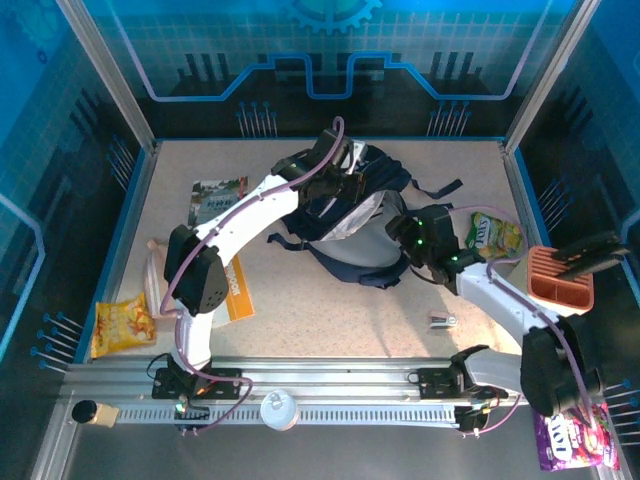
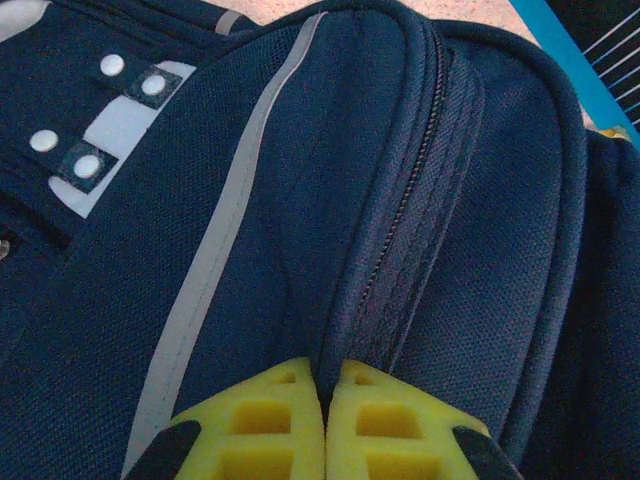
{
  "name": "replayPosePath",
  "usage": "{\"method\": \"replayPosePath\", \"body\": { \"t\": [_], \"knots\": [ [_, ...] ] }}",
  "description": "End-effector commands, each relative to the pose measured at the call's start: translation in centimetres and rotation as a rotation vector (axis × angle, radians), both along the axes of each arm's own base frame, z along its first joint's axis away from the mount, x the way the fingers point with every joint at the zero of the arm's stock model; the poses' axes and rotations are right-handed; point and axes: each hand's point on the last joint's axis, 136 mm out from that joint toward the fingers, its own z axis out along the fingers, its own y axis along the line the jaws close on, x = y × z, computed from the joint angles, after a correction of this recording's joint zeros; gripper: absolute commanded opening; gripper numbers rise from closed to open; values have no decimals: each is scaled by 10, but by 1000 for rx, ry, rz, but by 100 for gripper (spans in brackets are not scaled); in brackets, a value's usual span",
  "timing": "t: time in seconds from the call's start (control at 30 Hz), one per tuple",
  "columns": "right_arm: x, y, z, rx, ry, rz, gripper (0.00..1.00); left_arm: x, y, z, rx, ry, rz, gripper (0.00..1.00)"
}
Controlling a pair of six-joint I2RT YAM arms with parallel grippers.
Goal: Pack the student bag
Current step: Close the student bag at the center of the table, then move the book to the middle-left of the table.
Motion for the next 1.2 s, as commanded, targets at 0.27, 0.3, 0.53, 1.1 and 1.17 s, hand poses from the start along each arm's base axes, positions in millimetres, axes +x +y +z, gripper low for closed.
{"method": "replayPosePath", "body": {
  "t": [0.27,0.3,0.53,1.1,1.17],
  "knots": [
    [-6,-47,63,-335,-131,-23,73,-12,-2,11,-142,62,-9,57],
    [-4,-45,69,-344,-144,-1,74,-15,4,12,-151,64,4,61],
    [16,-13,89,-365,-193,156,86,-25,91,-4,-207,107,272,81],
    [52,77,66,-340,-160,415,100,-140,286,-155,-26,468,843,99],
    [54,81,64,-328,-157,423,100,-149,286,-164,-10,502,846,99]
  ]
}}
